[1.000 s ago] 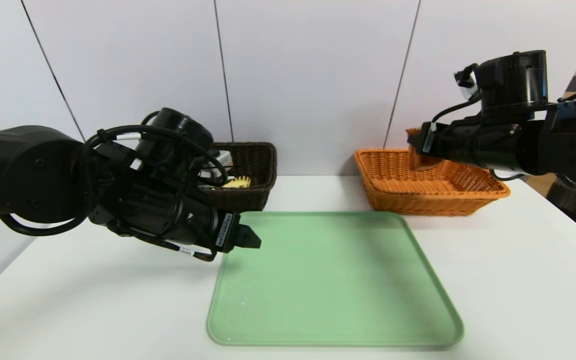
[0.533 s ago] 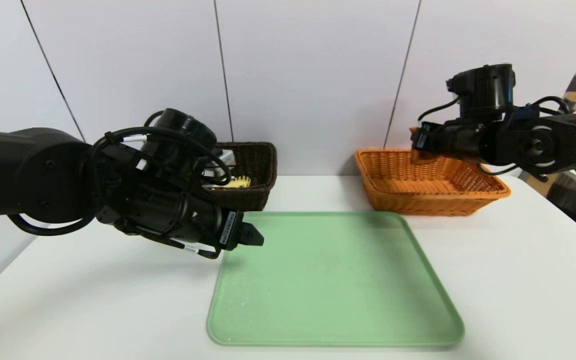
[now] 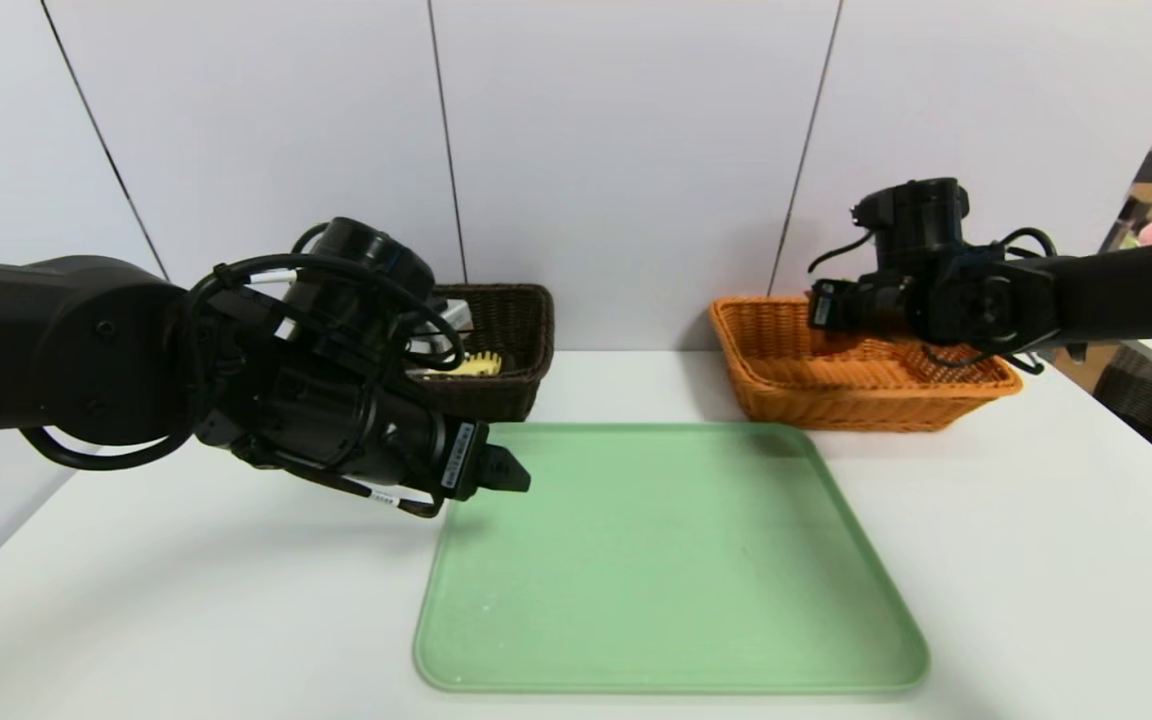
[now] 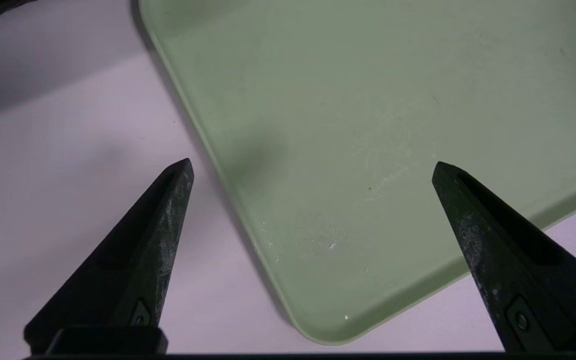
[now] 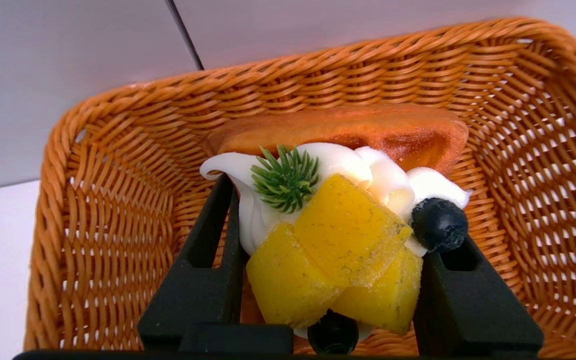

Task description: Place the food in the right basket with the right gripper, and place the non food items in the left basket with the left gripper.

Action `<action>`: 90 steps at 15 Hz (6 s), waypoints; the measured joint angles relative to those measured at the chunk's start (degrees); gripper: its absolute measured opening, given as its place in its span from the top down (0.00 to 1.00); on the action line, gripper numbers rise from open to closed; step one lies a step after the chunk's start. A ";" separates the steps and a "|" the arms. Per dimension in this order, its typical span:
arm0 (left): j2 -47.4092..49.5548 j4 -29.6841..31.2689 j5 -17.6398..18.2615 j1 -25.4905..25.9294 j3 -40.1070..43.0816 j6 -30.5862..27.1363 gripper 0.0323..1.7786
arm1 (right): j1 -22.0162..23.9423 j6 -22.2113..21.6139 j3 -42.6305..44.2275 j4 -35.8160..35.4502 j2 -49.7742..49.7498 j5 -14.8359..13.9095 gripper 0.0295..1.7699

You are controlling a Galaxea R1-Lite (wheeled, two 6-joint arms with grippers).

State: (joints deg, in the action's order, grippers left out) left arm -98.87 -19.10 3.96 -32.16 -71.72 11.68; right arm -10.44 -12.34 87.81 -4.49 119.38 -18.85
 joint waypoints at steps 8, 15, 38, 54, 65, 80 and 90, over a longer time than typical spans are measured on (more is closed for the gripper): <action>-0.02 -0.02 0.74 -0.04 0.35 0.09 0.05 | 0.99 1.32 3.29 1.51 3.22 0.27 0.37; -0.35 0.06 0.52 0.00 -0.13 -0.05 0.05 | 0.96 1.27 5.24 2.91 4.01 0.63 0.17; 22.69 -12.62 -21.85 0.96 -1.57 0.96 0.05 | -8.94 0.77 -24.14 22.81 -43.73 0.09 0.04; 60.34 -19.50 -33.34 18.16 30.10 1.35 0.05 | -3.01 5.25 -38.14 41.42 -87.09 0.83 0.04; 76.76 -19.37 -32.99 23.15 38.86 1.00 0.05 | 10.19 13.60 -41.40 49.47 -107.51 7.39 0.04; 98.21 0.85 -9.86 32.23 59.16 -23.39 0.05 | 10.36 13.19 -63.01 30.98 -119.46 7.19 0.04; 98.94 14.18 -0.30 32.21 69.57 -21.67 0.05 | 10.36 16.97 -86.47 0.52 -119.46 15.19 0.04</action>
State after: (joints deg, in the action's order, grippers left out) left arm 0.07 -4.92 3.66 0.05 -2.15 -10.00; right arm -0.07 4.63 1.34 -3.96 -0.07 -3.66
